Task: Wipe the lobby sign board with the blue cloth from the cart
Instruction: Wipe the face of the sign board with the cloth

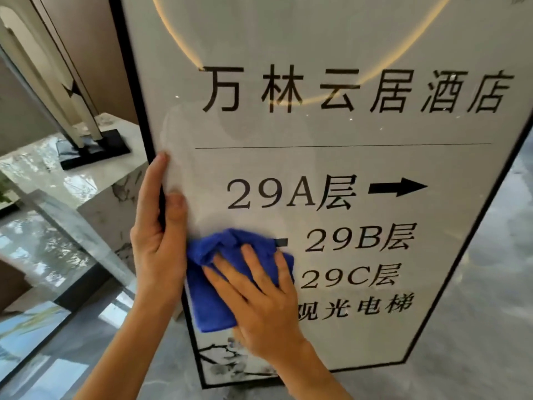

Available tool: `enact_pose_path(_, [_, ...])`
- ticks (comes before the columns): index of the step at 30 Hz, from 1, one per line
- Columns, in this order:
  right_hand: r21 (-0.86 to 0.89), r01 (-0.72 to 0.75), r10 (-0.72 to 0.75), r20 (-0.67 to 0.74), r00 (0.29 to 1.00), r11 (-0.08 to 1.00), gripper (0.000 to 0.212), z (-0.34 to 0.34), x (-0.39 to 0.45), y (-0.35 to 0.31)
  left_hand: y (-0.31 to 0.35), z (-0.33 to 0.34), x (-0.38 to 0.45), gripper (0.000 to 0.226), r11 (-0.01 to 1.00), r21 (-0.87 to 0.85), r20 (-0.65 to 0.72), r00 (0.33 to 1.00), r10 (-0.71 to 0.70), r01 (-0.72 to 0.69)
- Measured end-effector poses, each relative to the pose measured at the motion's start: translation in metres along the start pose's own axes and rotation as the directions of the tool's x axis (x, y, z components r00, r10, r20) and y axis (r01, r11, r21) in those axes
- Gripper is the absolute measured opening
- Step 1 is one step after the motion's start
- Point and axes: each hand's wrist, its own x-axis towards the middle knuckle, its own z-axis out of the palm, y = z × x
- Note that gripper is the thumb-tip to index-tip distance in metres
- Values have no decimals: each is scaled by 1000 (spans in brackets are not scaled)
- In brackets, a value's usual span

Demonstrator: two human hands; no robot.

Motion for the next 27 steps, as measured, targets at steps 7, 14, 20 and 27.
enact_pose_path(7, [-26,-123,119,-132,984,992,75,-31,-16,97,-20,-6,-51,45,988,137,87,993,-84,72])
enact_pose_path(14, [106,-441,454,-218,864,891,72,-74,-25,199,-34,-9,-89,50,963,209,68,979,-190,172])
enact_pose_path(20, [126,-678,679,-300,670,724,71,-61,6,162,-34,-7,-96,36,975,164,11,988,-153,149])
enact_pose_path(27, [30,-460,456,-212,864,887,63,1,6,26,-34,-4,-102,38,980,171,-17,995,-102,104])
